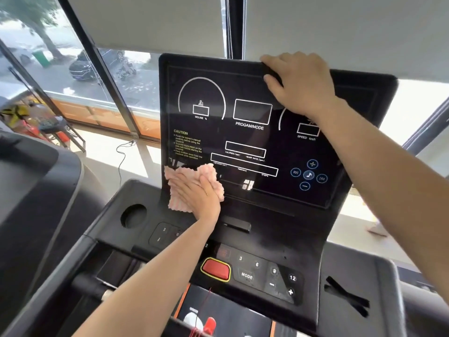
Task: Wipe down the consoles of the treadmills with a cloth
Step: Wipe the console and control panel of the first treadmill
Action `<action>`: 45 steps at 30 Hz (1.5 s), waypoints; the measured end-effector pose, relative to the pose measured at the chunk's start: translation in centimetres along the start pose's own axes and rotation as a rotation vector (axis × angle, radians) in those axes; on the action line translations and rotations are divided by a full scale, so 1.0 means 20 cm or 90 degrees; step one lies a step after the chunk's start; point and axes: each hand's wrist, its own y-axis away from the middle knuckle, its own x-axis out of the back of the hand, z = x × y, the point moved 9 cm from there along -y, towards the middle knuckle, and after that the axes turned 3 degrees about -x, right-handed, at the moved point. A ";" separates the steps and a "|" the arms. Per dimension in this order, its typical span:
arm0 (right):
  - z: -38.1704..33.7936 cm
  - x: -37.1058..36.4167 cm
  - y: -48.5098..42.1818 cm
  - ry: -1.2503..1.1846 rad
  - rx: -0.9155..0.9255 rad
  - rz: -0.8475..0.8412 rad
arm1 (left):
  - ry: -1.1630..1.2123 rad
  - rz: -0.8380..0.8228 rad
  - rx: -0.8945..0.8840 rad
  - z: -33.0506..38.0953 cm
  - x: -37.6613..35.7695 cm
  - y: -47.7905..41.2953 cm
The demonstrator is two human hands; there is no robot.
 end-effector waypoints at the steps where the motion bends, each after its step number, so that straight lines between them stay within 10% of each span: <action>1: 0.00 0.00 0.01 0.017 0.009 -0.009 | 0.010 -0.004 -0.006 0.01 -0.02 0.02; 17: 0.45 0.16 0.62 0.111 -0.249 0.009 | 0.105 -0.050 -0.043 0.30 -0.31 0.56; 28: 0.42 -0.01 0.97 -0.142 -0.307 0.112 | 0.013 -0.101 -0.227 0.44 -0.52 0.98; 37: 0.33 -0.13 1.29 -0.288 -0.318 0.112 | -0.162 -0.133 -0.470 0.49 -0.57 1.07; 45: 0.45 -0.33 1.61 -0.611 -0.598 0.015 | -0.311 -0.203 -0.921 0.61 -0.60 1.13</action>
